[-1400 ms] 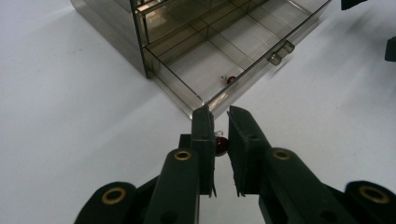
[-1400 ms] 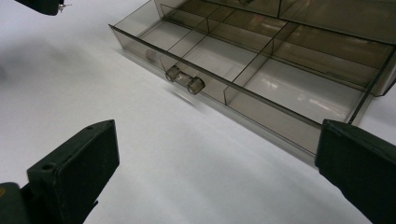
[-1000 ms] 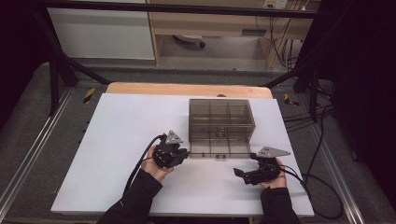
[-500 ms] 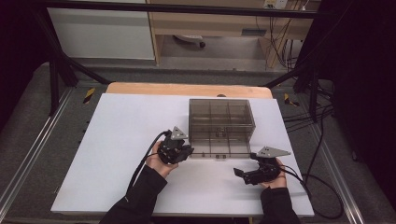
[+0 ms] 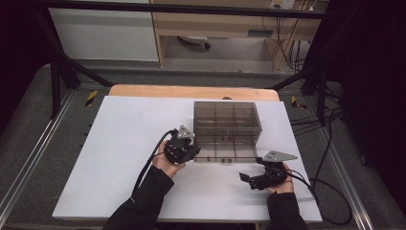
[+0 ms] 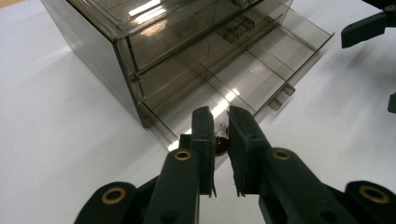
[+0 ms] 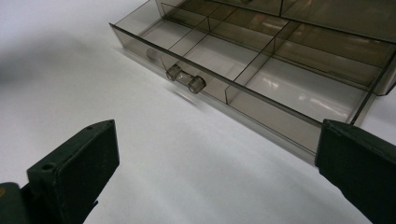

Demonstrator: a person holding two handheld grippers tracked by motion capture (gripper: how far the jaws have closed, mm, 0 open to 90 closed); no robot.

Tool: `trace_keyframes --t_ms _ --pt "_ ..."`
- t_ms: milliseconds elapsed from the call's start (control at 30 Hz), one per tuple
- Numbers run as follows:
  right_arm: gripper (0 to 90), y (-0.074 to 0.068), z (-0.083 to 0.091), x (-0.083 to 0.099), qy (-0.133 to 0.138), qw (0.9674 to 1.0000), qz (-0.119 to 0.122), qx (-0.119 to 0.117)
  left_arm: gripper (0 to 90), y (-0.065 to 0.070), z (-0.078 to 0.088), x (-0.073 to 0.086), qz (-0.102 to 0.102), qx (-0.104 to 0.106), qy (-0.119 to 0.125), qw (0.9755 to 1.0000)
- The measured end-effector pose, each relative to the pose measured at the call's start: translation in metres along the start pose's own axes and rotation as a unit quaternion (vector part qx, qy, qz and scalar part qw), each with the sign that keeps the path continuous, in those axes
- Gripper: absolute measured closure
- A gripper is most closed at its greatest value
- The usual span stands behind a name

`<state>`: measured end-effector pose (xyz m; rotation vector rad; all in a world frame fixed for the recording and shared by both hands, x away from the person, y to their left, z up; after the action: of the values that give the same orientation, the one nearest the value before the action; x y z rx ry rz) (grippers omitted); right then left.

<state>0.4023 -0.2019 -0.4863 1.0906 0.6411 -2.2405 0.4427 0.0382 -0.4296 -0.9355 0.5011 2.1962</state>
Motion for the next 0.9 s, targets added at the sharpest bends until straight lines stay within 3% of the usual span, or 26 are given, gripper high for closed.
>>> trace_keyframes --t_ms 900 --pt "0.6 0.000 0.000 0.000 0.002 1.0000 -0.001 0.000 79.7 -0.004 -0.029 -0.004 0.007 -0.009 -0.009 0.9999"
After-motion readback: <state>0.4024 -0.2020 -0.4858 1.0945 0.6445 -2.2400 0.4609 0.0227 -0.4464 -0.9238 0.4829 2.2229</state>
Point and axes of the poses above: each handheld gripper's, and its own axes: z roughly backward along the jaws, x roughly out of its underside, y roughly to its right, the point moved 7 cm from there along -z, roughly forward along the jaws
